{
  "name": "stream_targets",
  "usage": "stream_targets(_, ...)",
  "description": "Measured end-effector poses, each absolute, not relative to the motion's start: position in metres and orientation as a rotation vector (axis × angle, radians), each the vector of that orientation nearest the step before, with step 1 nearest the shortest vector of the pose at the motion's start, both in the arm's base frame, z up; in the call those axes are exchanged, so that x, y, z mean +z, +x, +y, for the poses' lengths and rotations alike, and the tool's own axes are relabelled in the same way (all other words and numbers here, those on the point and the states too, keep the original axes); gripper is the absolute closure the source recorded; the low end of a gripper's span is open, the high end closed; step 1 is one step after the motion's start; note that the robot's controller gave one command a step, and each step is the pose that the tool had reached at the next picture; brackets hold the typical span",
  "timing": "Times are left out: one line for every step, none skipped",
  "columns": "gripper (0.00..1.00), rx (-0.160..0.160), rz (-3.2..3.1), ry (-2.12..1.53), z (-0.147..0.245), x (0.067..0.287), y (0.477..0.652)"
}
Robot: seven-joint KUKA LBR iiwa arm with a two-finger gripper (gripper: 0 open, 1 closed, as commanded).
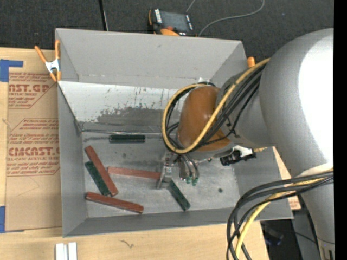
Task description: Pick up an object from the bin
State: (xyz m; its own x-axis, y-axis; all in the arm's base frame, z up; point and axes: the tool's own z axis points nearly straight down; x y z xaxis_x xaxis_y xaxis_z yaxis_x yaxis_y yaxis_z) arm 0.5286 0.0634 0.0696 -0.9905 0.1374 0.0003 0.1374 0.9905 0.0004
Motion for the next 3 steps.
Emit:
stream_targets(1.00,-0.002,-3.135,-0.316,0.022,0.236,0.532)
stream_targets(0.00,0.000,-3.128,-0.313,0.023,0.232,0.531)
stream_targets(0.00,0.000,-3.094,-0.514,0.041,0.106,0.558)
